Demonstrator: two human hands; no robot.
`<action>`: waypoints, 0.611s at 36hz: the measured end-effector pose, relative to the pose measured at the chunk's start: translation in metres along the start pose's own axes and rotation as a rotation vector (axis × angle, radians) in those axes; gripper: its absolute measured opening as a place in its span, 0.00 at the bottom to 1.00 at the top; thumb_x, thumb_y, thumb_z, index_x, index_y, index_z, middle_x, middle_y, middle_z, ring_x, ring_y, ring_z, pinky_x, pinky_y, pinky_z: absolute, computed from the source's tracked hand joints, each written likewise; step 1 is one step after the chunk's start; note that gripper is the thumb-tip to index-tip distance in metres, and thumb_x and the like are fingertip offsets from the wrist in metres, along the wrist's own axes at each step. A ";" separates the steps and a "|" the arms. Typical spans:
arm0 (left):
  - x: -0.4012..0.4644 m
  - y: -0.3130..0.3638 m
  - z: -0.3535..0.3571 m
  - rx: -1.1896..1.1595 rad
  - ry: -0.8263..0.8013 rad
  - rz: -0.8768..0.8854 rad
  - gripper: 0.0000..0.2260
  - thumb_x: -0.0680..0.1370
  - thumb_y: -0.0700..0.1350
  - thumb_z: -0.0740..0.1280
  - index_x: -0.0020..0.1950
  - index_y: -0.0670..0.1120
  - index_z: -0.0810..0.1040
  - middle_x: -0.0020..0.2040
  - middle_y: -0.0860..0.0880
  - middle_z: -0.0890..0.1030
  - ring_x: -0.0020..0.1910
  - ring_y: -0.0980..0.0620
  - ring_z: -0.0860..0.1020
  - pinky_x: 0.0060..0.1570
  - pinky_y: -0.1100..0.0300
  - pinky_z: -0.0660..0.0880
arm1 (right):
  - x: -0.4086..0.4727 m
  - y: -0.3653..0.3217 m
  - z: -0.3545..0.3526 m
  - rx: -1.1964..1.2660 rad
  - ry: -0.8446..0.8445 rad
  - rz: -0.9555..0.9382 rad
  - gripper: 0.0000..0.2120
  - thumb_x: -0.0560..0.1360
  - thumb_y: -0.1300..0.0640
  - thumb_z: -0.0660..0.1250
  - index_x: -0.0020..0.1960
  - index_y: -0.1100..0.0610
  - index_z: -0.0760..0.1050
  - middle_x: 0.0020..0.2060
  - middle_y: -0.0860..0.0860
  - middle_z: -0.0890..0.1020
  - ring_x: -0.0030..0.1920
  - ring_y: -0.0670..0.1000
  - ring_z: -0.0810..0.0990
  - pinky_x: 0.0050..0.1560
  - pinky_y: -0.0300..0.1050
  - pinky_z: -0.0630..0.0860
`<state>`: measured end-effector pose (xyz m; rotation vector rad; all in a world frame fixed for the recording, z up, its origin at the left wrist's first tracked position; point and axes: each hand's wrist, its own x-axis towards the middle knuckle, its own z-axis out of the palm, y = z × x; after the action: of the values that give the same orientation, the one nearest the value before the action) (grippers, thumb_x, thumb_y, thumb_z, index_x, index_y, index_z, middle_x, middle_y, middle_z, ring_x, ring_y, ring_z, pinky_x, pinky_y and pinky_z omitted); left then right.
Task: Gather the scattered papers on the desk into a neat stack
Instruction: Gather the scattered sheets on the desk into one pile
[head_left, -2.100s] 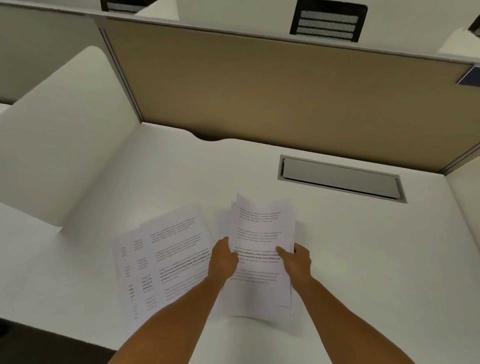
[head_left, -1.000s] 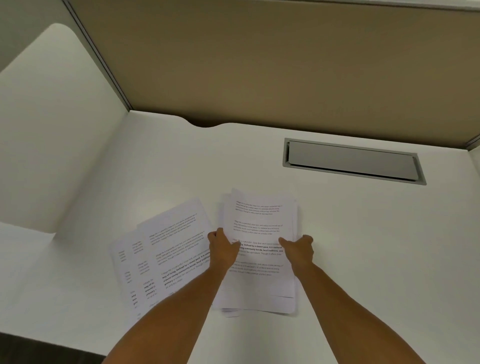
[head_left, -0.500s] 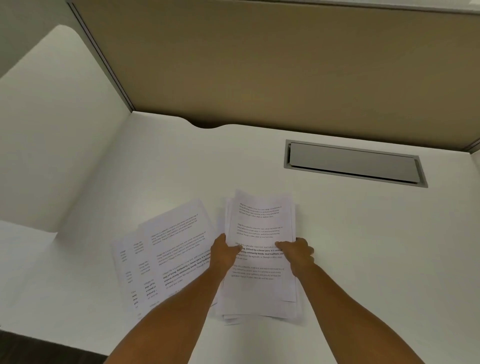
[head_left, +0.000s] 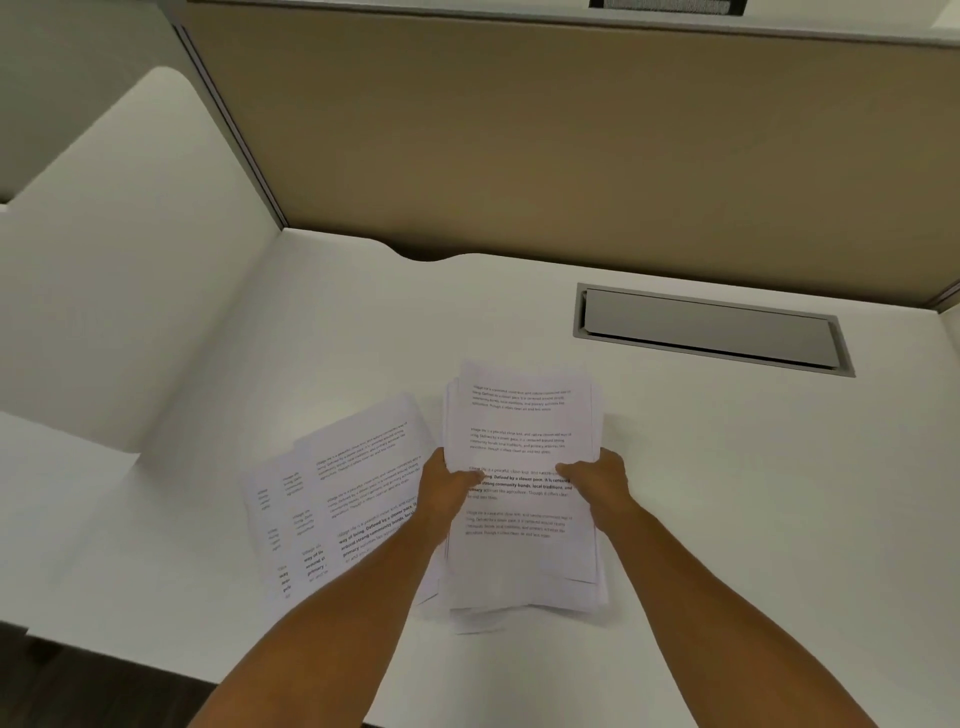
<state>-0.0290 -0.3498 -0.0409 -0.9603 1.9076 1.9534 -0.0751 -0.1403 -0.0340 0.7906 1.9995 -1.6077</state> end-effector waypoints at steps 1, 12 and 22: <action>-0.002 0.002 -0.003 -0.019 -0.002 0.007 0.22 0.71 0.34 0.74 0.63 0.43 0.76 0.56 0.46 0.83 0.53 0.48 0.81 0.50 0.55 0.79 | -0.001 -0.003 0.001 0.015 -0.008 -0.012 0.21 0.71 0.68 0.75 0.63 0.64 0.79 0.56 0.61 0.84 0.55 0.61 0.83 0.61 0.60 0.80; -0.021 0.022 -0.047 -0.110 0.130 0.076 0.24 0.68 0.34 0.76 0.63 0.44 0.76 0.55 0.45 0.83 0.53 0.44 0.82 0.56 0.46 0.79 | -0.017 -0.035 0.034 -0.007 -0.116 -0.098 0.19 0.71 0.66 0.76 0.61 0.65 0.81 0.53 0.60 0.86 0.52 0.60 0.85 0.59 0.60 0.81; -0.027 0.017 -0.091 -0.150 0.276 0.086 0.21 0.71 0.37 0.75 0.61 0.47 0.74 0.54 0.48 0.82 0.51 0.47 0.82 0.51 0.51 0.80 | -0.031 -0.051 0.082 -0.054 -0.201 -0.146 0.16 0.71 0.66 0.76 0.58 0.62 0.81 0.51 0.58 0.86 0.51 0.59 0.85 0.57 0.55 0.82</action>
<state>0.0068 -0.4323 -0.0051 -1.2678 1.9960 2.1333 -0.0870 -0.2332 0.0052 0.4520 1.9836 -1.6346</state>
